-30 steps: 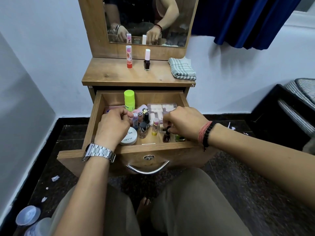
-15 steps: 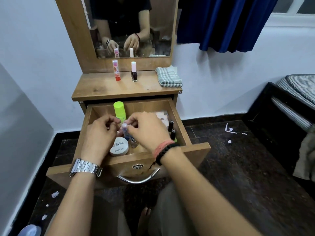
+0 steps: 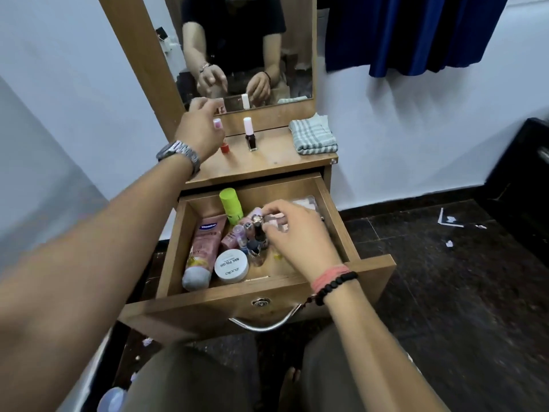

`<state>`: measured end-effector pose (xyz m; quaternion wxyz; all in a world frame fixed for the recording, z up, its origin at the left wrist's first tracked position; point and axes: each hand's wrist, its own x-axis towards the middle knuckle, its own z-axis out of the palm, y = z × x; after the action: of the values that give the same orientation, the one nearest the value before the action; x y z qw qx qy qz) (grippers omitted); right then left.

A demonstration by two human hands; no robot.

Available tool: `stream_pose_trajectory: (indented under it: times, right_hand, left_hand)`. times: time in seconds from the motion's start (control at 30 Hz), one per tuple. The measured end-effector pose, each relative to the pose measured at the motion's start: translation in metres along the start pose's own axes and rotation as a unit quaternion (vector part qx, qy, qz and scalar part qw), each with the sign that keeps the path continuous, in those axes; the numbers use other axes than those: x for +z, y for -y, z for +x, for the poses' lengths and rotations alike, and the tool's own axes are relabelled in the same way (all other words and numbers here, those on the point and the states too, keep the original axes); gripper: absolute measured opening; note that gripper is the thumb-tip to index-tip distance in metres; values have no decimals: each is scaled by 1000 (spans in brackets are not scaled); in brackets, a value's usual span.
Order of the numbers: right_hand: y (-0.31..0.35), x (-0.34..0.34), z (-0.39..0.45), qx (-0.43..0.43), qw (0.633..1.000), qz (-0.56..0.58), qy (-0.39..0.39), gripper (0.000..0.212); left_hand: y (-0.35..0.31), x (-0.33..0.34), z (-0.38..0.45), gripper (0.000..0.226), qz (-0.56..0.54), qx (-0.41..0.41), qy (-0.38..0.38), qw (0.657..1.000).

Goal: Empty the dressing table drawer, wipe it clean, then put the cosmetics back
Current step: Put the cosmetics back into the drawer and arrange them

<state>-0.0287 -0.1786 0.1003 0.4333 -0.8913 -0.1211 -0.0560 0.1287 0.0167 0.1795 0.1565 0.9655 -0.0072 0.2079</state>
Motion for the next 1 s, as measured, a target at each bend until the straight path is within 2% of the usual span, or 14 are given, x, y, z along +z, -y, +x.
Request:
stream_pose_trajectory:
  times: [0.1, 0.23, 0.33, 0.53, 0.67, 0.77, 0.87, 1.0]
  right_hand:
    - [-10, -12, 0, 24, 998, 43, -26, 20]
    - [-22, -21, 3, 43, 992, 82, -80, 22]
    - [-25, -25, 4, 47, 990, 102, -85, 22]
    - [-30, -38, 5, 54, 980, 142, -128, 19]
    - [-33, -39, 6, 67, 974, 160, -144, 18]
    - [-33, -33, 4, 72, 977, 152, -134, 19]
    - [-33, -30, 3, 78, 977, 149, -127, 18]
    - [-36, -30, 4, 82, 977, 152, -128, 18]
  left_hand:
    - [11, 4, 21, 52, 43, -4, 51, 998]
    - [12, 1, 22, 30, 38, -20, 46, 998]
    - [12, -6, 11, 17, 36, -8, 47, 998]
    - [-2, -45, -59, 19, -69, 111, 36, 991]
    - [-11, -57, -118, 34, -115, 250, 137, 952]
    - [-11, -37, -138, 35, -93, 292, 202, 930]
    - [-11, -13, -146, 31, -32, 338, 215, 916]
    - [-11, 5, -147, 35, 42, 350, 216, 911]
